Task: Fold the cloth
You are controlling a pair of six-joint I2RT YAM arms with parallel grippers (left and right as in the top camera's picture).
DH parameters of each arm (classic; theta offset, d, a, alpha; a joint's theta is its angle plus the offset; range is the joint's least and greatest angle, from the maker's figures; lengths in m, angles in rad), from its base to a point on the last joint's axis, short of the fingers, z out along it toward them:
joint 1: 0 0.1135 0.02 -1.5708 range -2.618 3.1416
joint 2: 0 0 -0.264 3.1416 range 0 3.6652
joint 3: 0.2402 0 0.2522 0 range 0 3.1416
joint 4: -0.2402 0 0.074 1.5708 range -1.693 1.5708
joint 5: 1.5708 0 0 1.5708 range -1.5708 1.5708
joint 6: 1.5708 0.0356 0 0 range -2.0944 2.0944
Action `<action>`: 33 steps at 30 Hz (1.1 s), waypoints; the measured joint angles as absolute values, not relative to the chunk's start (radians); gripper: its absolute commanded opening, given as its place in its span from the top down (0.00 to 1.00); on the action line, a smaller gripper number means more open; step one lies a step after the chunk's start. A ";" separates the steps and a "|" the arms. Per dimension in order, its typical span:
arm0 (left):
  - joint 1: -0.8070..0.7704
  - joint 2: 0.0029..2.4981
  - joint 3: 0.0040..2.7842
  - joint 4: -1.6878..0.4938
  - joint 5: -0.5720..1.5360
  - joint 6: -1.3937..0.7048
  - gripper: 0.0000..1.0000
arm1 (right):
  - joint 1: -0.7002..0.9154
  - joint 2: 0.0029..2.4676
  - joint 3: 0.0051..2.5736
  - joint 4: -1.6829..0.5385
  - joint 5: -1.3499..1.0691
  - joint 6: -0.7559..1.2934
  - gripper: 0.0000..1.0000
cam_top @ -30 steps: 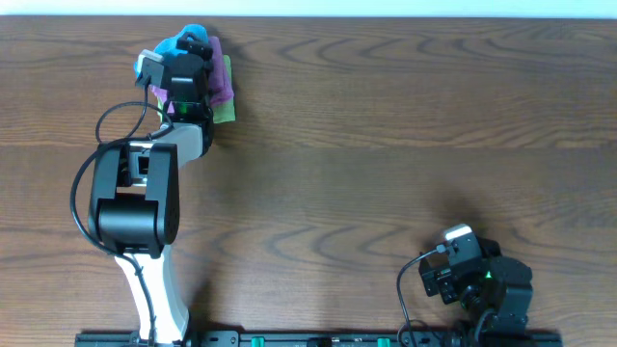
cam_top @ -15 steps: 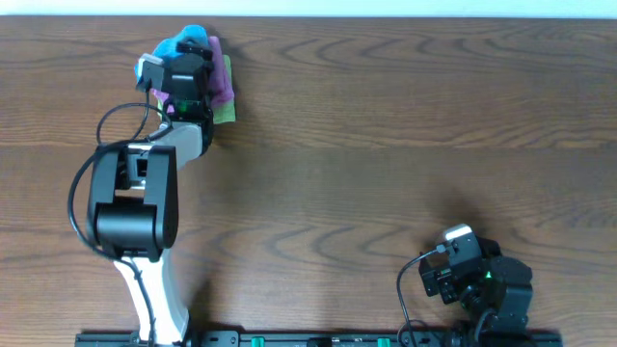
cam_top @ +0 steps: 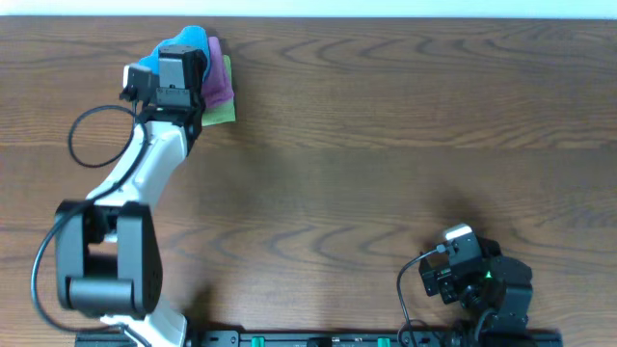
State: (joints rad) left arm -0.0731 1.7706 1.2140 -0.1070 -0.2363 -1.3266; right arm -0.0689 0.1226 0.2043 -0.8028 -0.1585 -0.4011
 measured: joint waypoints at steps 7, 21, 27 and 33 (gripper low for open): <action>-0.073 1.494 1.214 -0.500 -0.189 -1.336 0.05 | -0.069 0.122 0.204 -0.804 -0.158 -0.402 0.01; -0.073 0.976 1.214 -0.941 -0.271 -0.990 0.05 | -0.069 0.122 0.204 -0.803 -0.159 -0.401 0.01; -0.071 0.812 1.130 -0.974 -0.284 -0.915 0.05 | -0.069 0.122 0.204 -0.803 -0.158 -0.401 0.01; -0.023 0.616 0.854 -0.872 -0.315 -0.884 0.05 | -0.069 0.122 0.204 -0.803 -0.159 -0.401 0.01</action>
State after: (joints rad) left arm -0.0231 0.6163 0.8543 -0.8719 -0.3145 -0.8845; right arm -0.0689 0.1219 0.2035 -0.8032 -0.1585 -0.4011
